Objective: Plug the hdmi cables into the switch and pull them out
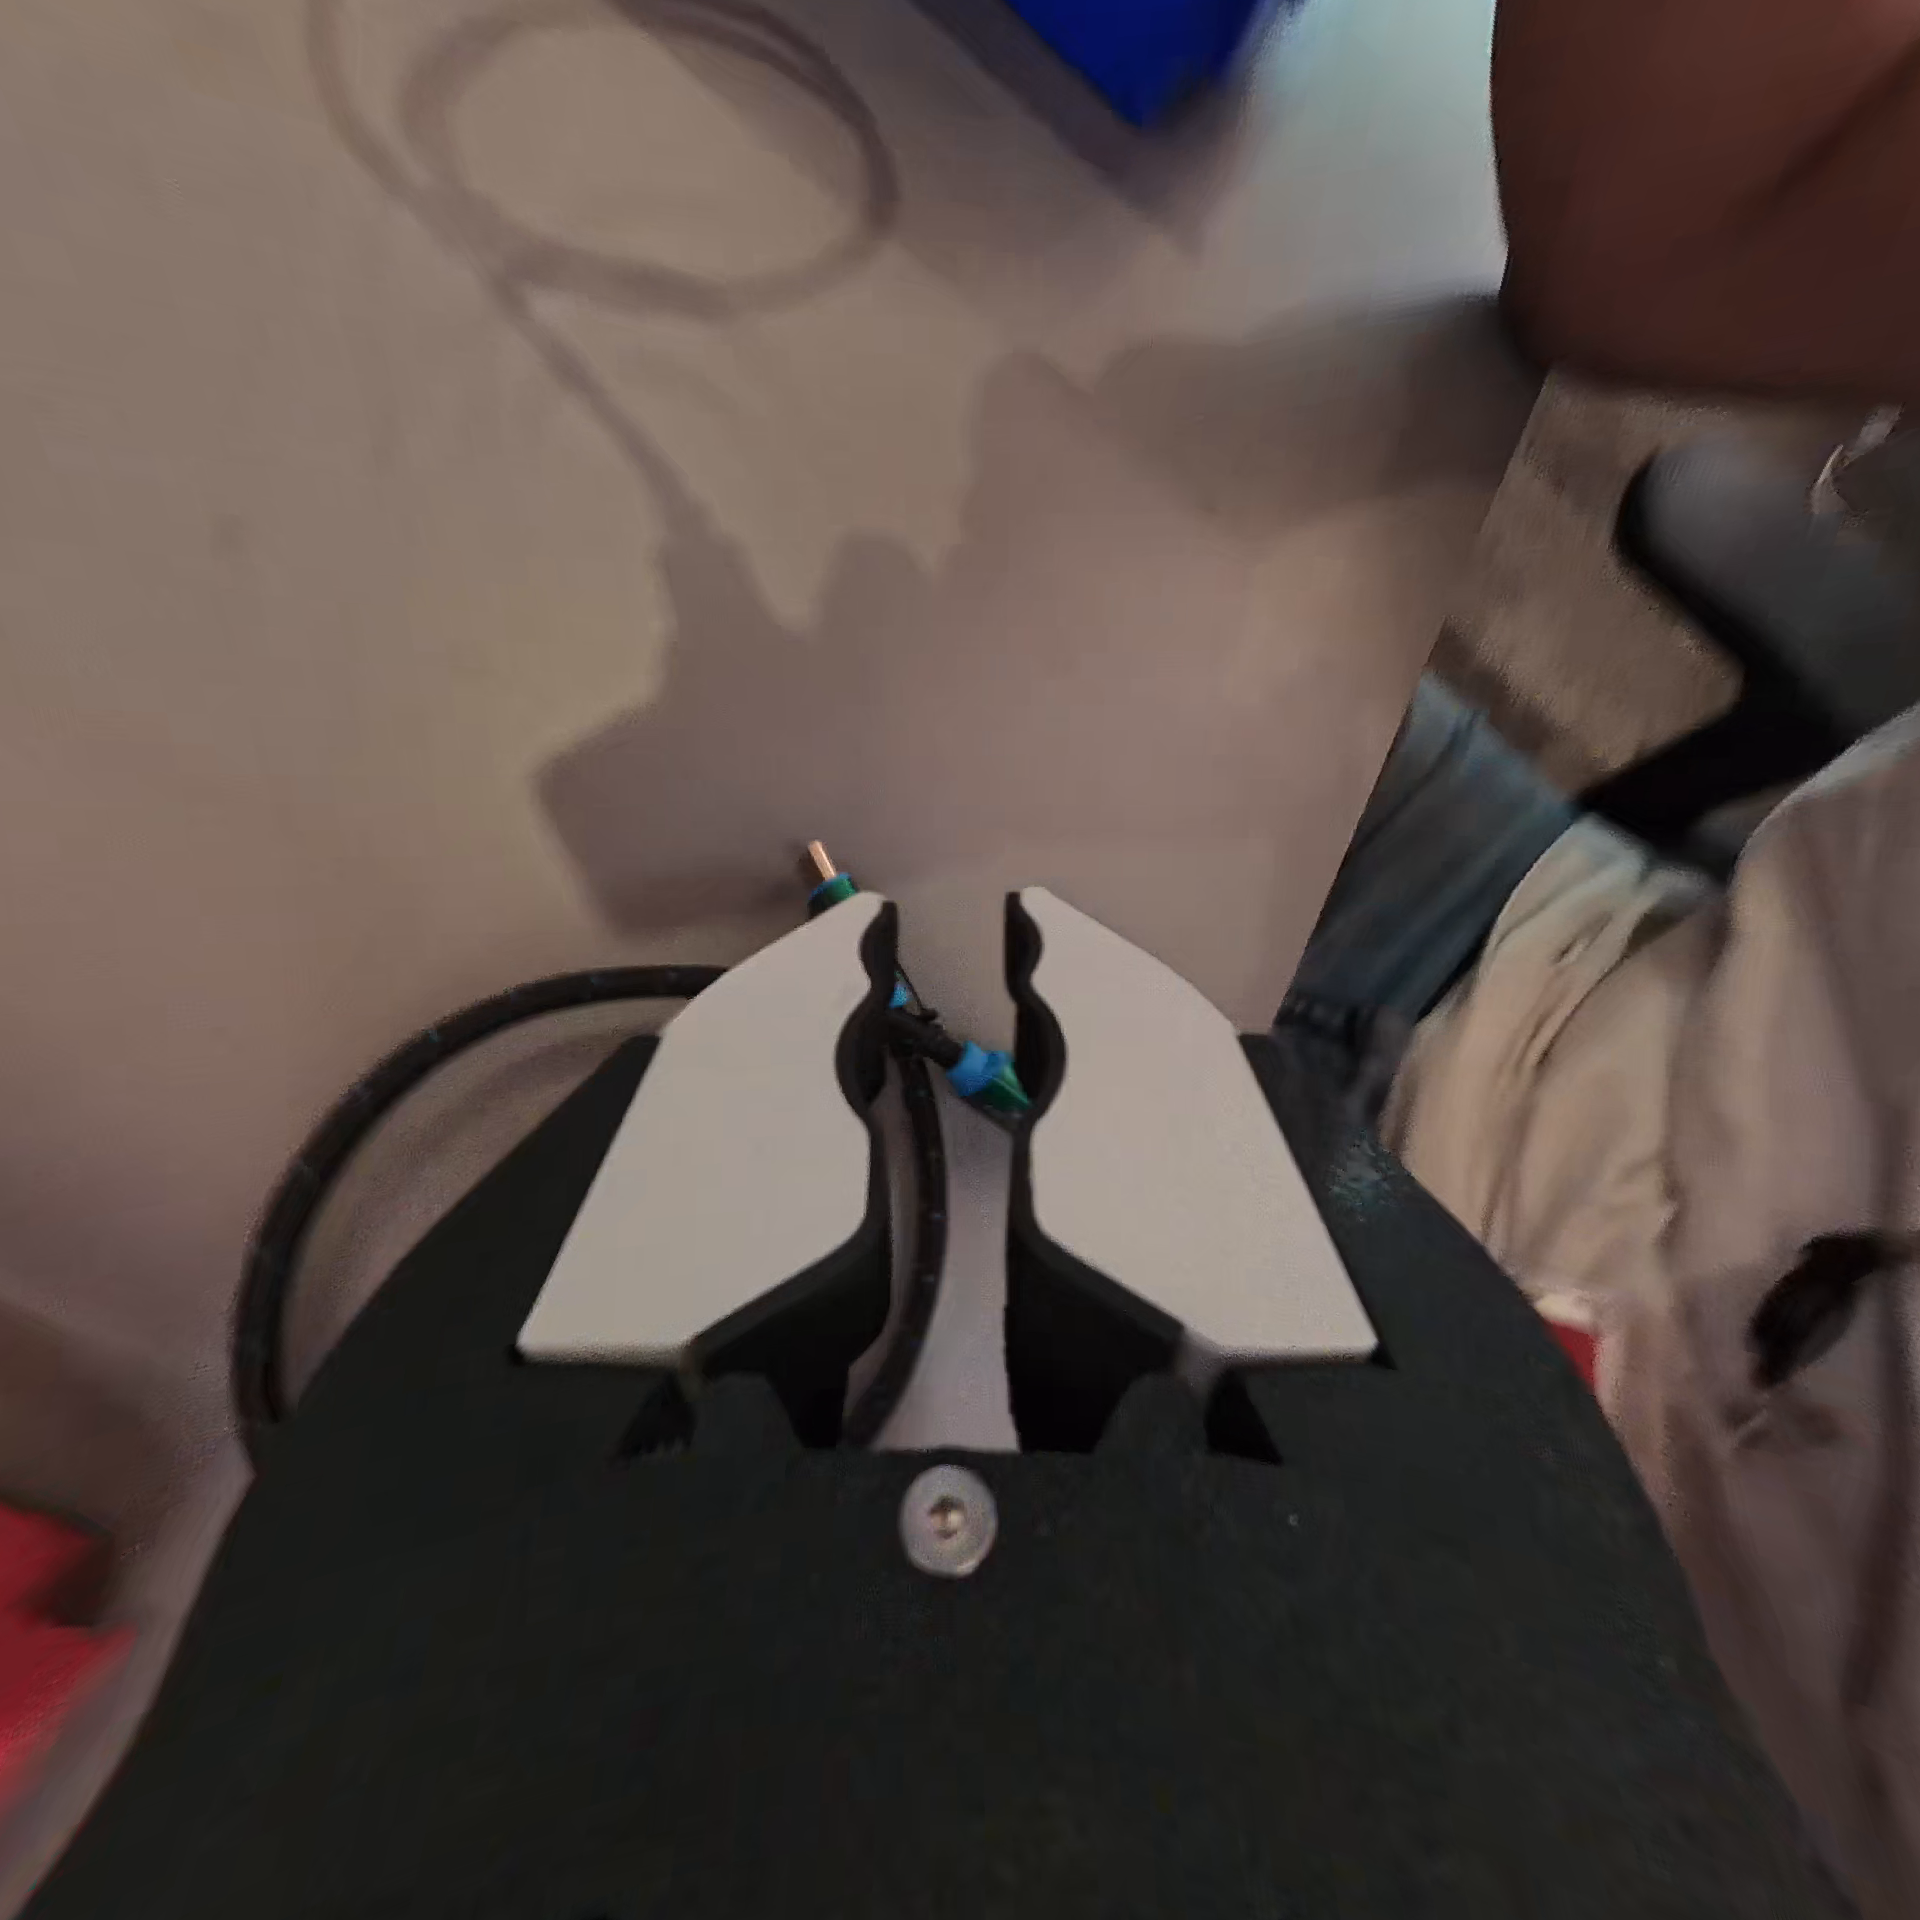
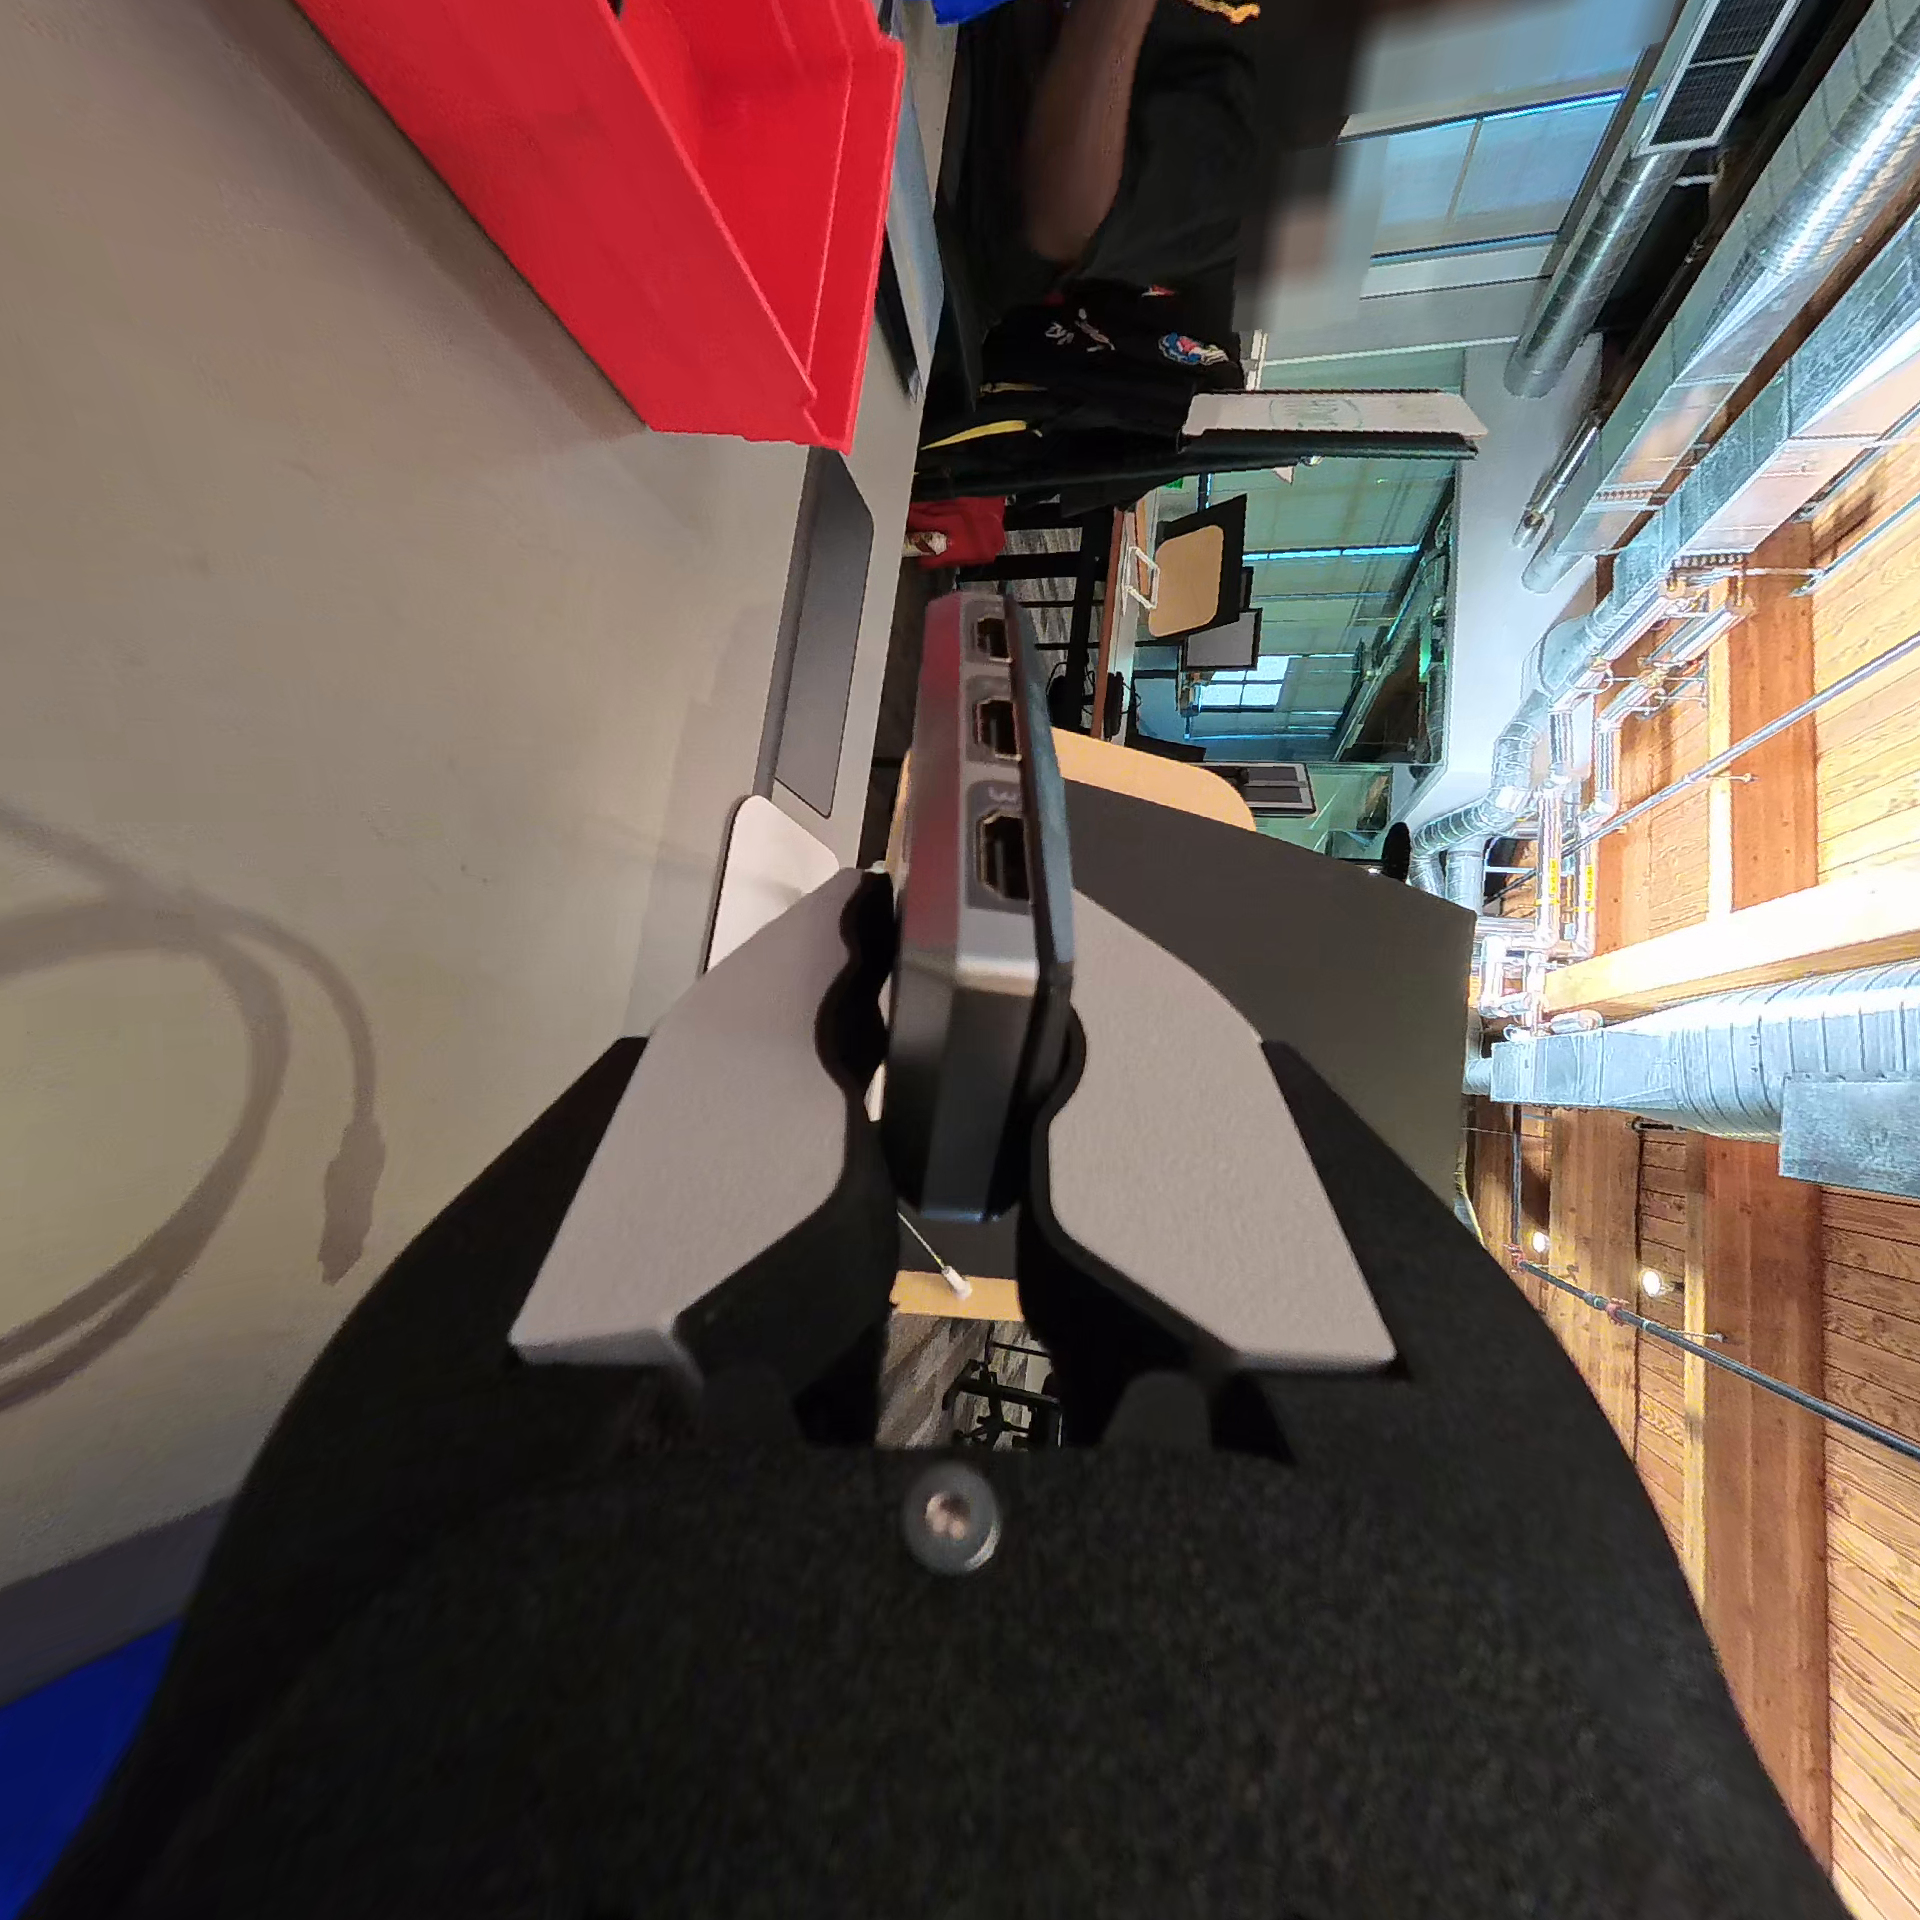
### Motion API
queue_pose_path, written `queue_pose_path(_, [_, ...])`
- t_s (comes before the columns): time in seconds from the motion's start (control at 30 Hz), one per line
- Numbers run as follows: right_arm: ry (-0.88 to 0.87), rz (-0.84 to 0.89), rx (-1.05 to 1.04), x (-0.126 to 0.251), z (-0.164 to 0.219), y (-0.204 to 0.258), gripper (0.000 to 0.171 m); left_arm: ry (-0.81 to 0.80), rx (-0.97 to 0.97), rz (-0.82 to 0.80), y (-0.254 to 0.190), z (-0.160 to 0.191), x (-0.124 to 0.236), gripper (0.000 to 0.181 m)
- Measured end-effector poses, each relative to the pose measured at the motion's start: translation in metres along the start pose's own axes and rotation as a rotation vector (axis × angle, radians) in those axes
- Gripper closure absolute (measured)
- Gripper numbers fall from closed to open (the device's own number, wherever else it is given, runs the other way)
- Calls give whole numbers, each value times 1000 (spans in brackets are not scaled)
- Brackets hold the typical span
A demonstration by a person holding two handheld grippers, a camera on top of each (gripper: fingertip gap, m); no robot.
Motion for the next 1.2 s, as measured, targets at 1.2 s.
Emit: queue_pose_path(1.2, [13, -47, 56, -19, -22, 14, 146, -200, -434, -622, -39, -86, 67, 171])
Point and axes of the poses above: each gripper's, where its closed fingertips meet, x back along the fingers, z out of its underside, y = z × x across the jaws, the point moved 7 cm from there along x, back along the fingers, and after that the axes turned 8 degrees about x, right-handed, at the moved point
